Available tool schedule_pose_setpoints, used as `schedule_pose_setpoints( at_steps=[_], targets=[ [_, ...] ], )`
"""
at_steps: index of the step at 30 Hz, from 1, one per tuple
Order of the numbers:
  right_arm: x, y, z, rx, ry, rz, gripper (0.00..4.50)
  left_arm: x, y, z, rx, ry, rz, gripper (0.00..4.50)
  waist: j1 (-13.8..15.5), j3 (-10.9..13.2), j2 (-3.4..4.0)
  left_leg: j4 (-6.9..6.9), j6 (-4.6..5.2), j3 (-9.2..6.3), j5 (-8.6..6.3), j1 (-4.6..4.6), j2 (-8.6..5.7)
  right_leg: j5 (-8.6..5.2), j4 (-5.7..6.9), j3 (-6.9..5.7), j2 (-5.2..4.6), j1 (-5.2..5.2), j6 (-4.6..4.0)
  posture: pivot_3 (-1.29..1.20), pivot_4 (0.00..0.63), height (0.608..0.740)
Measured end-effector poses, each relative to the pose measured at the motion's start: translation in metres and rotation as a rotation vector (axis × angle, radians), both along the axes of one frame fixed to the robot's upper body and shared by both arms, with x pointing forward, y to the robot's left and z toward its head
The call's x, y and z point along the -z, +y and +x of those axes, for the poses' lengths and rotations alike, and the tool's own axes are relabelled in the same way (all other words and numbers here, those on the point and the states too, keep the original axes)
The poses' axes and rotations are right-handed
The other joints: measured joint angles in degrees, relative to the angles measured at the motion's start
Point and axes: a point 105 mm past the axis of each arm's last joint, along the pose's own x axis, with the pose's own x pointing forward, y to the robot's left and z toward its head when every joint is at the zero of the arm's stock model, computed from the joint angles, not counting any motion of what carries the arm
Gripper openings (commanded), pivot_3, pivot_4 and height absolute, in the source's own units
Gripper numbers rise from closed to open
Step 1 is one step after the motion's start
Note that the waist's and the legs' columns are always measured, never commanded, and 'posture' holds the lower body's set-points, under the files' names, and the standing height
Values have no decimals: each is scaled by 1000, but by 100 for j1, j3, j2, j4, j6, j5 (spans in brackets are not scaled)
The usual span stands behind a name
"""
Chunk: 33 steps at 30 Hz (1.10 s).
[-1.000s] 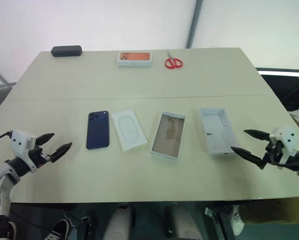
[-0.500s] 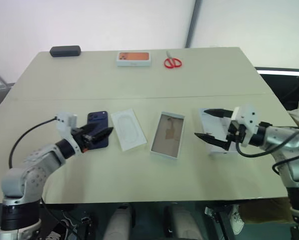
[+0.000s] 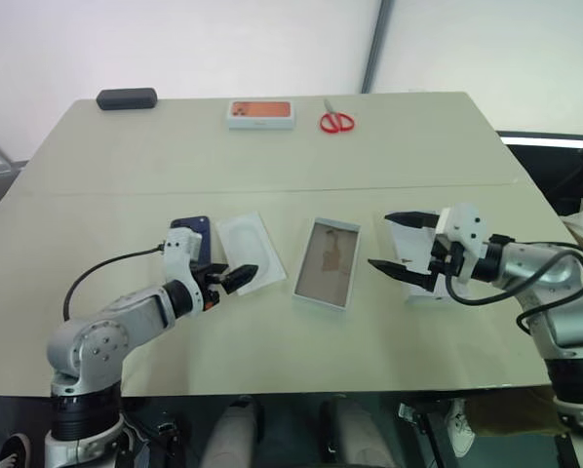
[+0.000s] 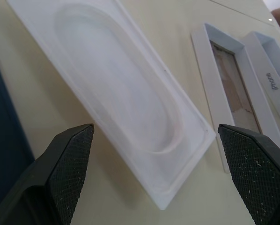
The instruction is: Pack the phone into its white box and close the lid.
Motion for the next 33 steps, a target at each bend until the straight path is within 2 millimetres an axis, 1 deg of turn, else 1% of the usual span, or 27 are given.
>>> schedule_pose_setpoints(
  at_steps=[4, 6, 9, 11, 16, 20, 22, 26, 33],
  targets=[
    [0, 0, 0, 2, -1, -2, 4486, -7, 2, 10, -59, -3, -70, 4476, 21, 1, -1, 2, 0, 4, 0, -1, -2, 0, -3, 7, -2, 2, 0, 0, 150, 740],
    [0, 0, 0, 3, -2, -1, 4486, -11, -3, 15, -76, 6, -137, 4476, 35, 1, -3, 3, 0, 3, 0, -3, -4, 0, -4, 7, -4, 2, 1, 0, 150, 740],
    [0, 0, 1, 3, -5, -3, 4486, -7, -15, 22, -83, 59, -210, 4476, 27, 1, -5, 5, 0, 4, 0, -4, -6, 2, -5, 8, -4, 3, 5, 0, 150, 740],
    [0, 0, 1, 4, -5, -4, 4486, -4, -18, 23, -89, 88, -221, 4476, 8, 2, -5, 4, 0, 6, 0, -3, -5, 3, -4, 11, -1, -1, 6, 0, 150, 740],
    [-1, -5, 1, 20, -6, -10, 4486, -4, -11, 25, -132, 101, -225, 4476, 3, 2, -5, 3, -1, 8, 0, 2, -3, 3, -2, 16, 6, 1, 6, 0, 150, 740],
    [3, -7, 0, 25, 5, -10, 4486, -3, -7, 24, -142, 107, -226, 4476, 19, 1, -5, 3, -1, 9, 0, 1, -4, 3, -3, 18, 4, 2, 6, 0, 150, 740],
    [5, -7, 0, 28, 8, -11, 4486, -1, 0, 22, -160, 111, -205, 4476, 2, 2, -6, 2, -2, 11, 0, 2, -3, 3, -3, 22, 6, -1, 6, 0, 150, 740],
    [5, -8, 0, 34, 4, -11, 4486, -4, 11, 20, -186, 100, -198, 4476, 10, 2, -6, 2, -2, 11, 0, 2, -2, 3, -3, 23, 6, 0, 6, 0, 150, 740],
    [3, -5, 1, 25, -7, -12, 4486, -5, 12, 17, -190, 111, -213, 4476, 12, 2, -6, 2, -2, 12, 0, 1, -3, 3, -4, 23, 4, -1, 6, 0, 150, 740]
  ],
)
